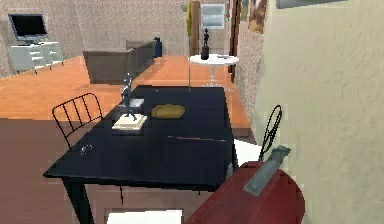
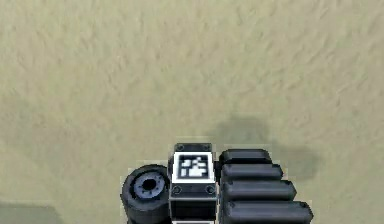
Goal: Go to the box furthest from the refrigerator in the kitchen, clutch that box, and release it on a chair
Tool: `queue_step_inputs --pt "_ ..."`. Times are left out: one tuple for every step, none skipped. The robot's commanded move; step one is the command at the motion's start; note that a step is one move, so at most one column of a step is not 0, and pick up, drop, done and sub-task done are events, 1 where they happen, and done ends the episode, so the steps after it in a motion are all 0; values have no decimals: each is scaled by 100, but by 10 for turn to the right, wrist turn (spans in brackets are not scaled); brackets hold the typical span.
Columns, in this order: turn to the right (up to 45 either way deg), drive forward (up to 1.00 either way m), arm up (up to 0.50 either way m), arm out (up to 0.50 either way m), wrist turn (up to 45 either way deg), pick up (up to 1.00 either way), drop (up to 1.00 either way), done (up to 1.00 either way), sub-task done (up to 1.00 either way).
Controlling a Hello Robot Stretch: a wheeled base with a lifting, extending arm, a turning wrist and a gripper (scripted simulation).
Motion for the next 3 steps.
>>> queue_step_inputs --pt "210 0 0 0 0 0 0 0 0" --pt "-450 0 0 0 0 0 0 0 0" --pt "-450 0 0 0 0 0 0 0 0"
